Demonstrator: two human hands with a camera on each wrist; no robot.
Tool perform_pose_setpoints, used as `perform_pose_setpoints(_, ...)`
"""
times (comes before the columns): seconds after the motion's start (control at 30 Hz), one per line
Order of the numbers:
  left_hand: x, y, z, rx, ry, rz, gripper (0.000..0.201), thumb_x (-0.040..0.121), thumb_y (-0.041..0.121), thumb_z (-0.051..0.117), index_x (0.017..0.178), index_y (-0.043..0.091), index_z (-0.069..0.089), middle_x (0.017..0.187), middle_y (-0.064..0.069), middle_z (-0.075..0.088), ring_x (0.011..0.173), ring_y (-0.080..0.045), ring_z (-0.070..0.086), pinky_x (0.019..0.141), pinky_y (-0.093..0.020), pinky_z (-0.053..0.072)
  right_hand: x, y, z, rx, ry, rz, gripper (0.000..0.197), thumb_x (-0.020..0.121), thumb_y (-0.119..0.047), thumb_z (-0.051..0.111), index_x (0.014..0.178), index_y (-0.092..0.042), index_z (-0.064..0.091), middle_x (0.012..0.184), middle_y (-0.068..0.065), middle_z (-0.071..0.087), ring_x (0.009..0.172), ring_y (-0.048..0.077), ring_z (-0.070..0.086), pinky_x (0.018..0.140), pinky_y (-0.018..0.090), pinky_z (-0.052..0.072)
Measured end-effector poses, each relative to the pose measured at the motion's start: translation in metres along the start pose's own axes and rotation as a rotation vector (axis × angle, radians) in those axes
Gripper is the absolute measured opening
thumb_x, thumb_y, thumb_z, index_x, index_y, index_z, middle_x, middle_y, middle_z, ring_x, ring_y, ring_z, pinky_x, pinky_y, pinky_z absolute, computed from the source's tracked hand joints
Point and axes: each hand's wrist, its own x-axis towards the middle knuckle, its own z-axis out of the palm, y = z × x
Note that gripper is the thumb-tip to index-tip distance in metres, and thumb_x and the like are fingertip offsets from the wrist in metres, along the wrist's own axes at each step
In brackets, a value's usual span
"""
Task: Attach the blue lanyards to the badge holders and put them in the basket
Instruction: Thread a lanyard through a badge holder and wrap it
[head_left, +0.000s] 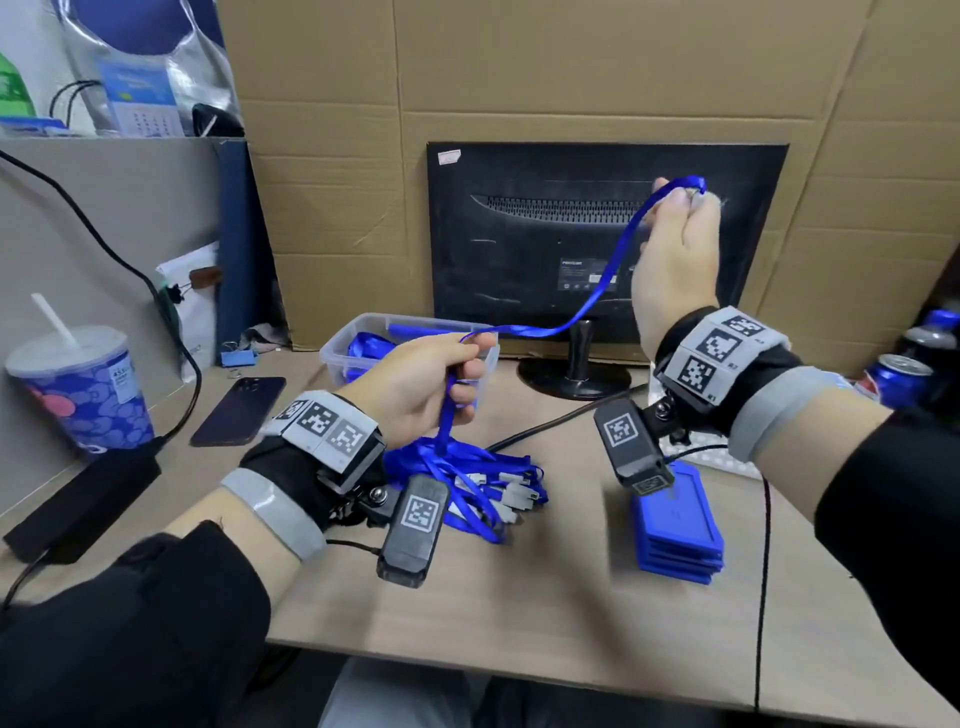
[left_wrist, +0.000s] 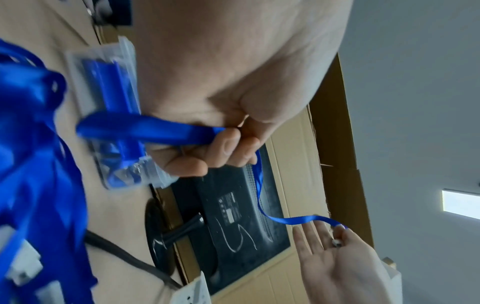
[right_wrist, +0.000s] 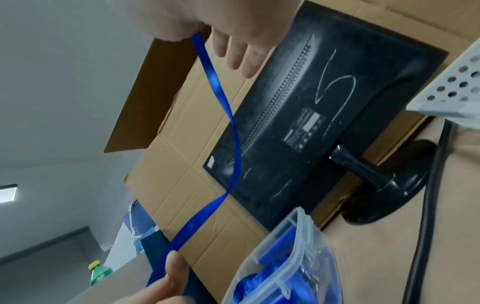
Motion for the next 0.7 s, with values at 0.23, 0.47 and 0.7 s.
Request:
perform_pose_setpoints(0.23, 0.013, -0.008, 0.1, 0.181, -0.349, 0.006, 0.031, 0.111, 0.018, 0.042, 0.118, 0.02, 0.072, 0.081, 0.003, 0.063, 0.063, -0.013, 0.05, 0.07, -0.033, 0.048, 0.034, -0.016, -0.061, -0.028, 0.157, -0.063, 0.031, 0.102, -0.041, 0.034, 0.106, -0.016, 0.052, 0.098, -0.003, 0.051, 0.088, 0.014, 0.047, 0.086, 0.03, 0.044)
perform_pose_setpoints(0.47, 0.014, -0.014, 0.179, 0.43, -0.719, -0.028, 0.036, 0.106, 0.022, 0.054, 0.14, 0.027, 0.065, 0.137, 0.0, 0.067, 0.116, -0.015, 0.058, 0.101, -0.033, 0.043, 0.051, -0.04, -0.142, -0.166, 0.272, -0.128, 0.016, 0.112, -0.025, 0.034, 0.102, -0.018, 0.044, 0.088, -0.015, 0.044, 0.067, -0.013, 0.044, 0.073, 0.008, 0.038)
perform_pose_setpoints(0.7, 0.04, -0.032, 0.175, 0.71, -0.313, -0.132, 0.037, 0.096, 0.011, 0.07, 0.132, 0.018, 0.067, 0.126, 0.003, 0.061, 0.107, -0.012, 0.057, 0.088, -0.028, 0.05, 0.045, -0.035, -0.18, -0.347, 0.266, -0.094, 0.023, 0.11, -0.029, 0.036, 0.108, -0.025, 0.059, 0.094, -0.017, 0.057, 0.083, -0.005, 0.052, 0.078, 0.013, 0.041)
